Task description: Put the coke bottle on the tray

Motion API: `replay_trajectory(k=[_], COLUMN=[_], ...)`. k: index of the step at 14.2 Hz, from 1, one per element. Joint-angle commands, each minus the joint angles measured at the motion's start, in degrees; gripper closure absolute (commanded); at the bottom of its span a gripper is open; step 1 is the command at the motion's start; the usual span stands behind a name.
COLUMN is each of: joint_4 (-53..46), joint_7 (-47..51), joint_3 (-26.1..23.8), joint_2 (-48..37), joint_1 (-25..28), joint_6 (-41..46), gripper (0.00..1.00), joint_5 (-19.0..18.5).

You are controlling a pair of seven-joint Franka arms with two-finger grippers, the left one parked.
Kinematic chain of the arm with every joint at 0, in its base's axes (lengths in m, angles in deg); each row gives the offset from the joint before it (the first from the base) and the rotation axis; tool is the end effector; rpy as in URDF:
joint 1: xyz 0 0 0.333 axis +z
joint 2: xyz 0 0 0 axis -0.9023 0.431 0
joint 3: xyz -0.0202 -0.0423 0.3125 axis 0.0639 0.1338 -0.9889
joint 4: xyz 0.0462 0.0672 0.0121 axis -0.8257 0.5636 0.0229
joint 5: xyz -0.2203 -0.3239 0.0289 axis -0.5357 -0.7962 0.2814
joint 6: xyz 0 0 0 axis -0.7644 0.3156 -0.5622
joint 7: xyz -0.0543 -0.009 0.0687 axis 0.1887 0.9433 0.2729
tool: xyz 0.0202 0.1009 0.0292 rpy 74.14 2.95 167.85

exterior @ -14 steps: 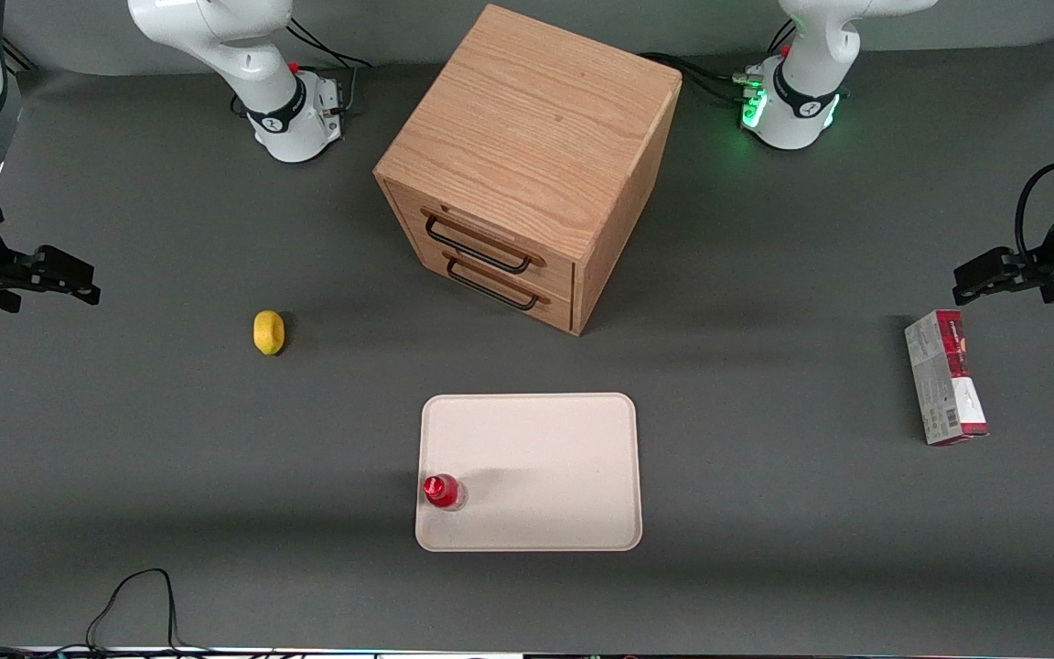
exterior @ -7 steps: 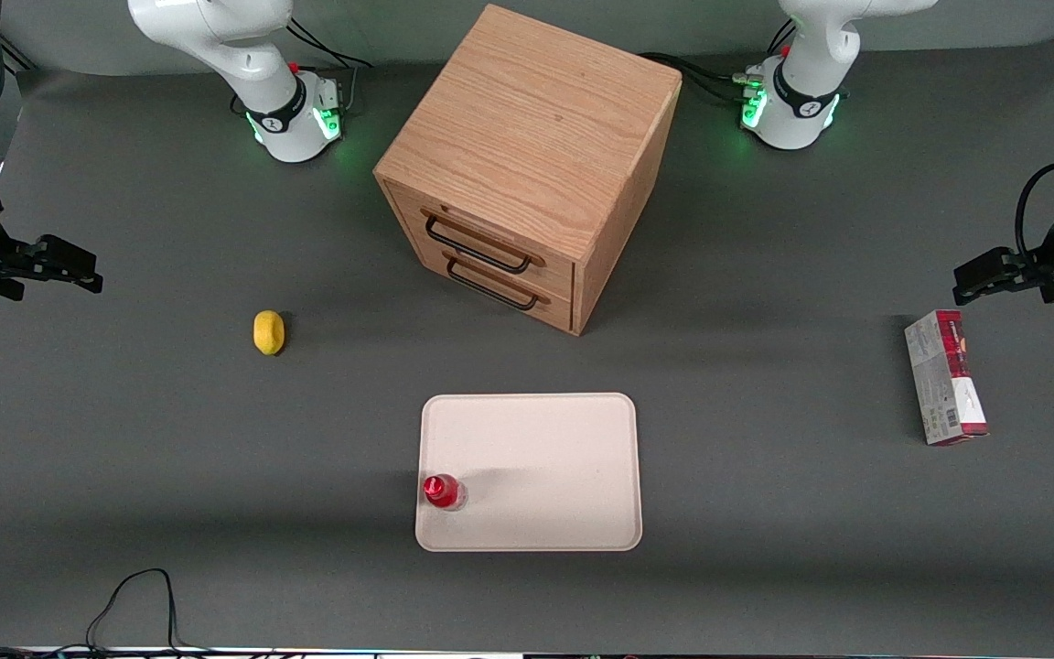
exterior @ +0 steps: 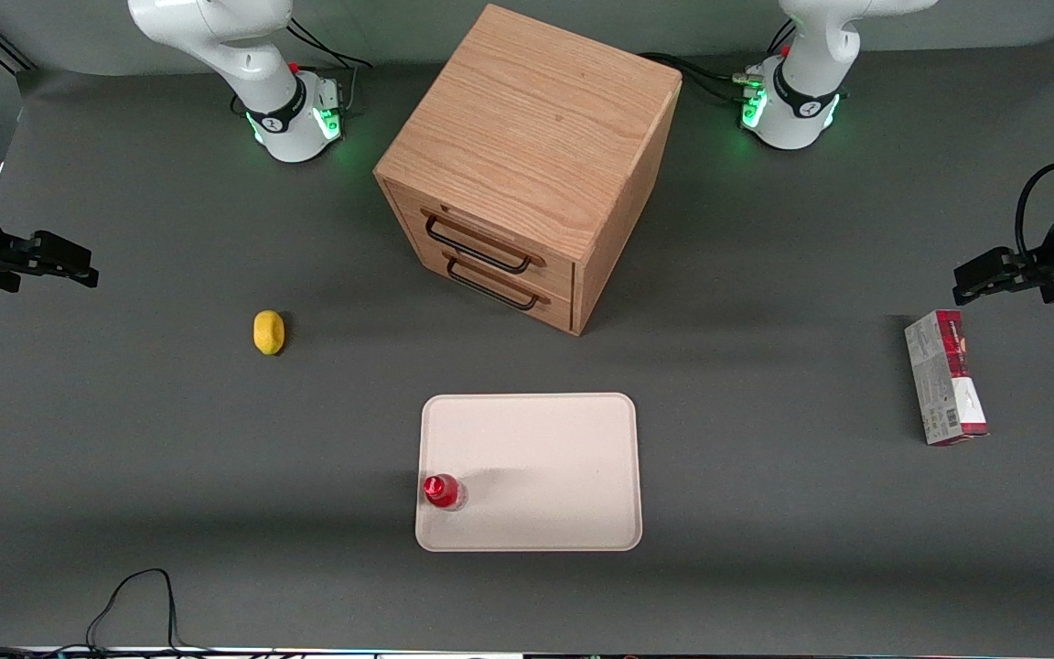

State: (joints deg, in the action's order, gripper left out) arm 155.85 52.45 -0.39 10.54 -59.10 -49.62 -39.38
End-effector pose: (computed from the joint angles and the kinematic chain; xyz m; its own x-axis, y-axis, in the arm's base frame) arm 0.5604 -0.0332 0.5983 0.9971 0.0293 -0.0702 0.0319 -0.9988 0.0368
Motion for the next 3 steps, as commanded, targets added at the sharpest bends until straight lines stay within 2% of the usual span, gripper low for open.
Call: replay_trajectory(k=[1,3], joint_4=[-0.53,-0.53], joint_7=[1.34,1.34], joint_3=[-0.49,-0.49], joint_2=[-0.51,-0.51], joint_1=[-0.79,-0.71], joint_6=[1.07,1.07], gripper=[0.0,0.0], joint_5=[-0.32,-0.32])
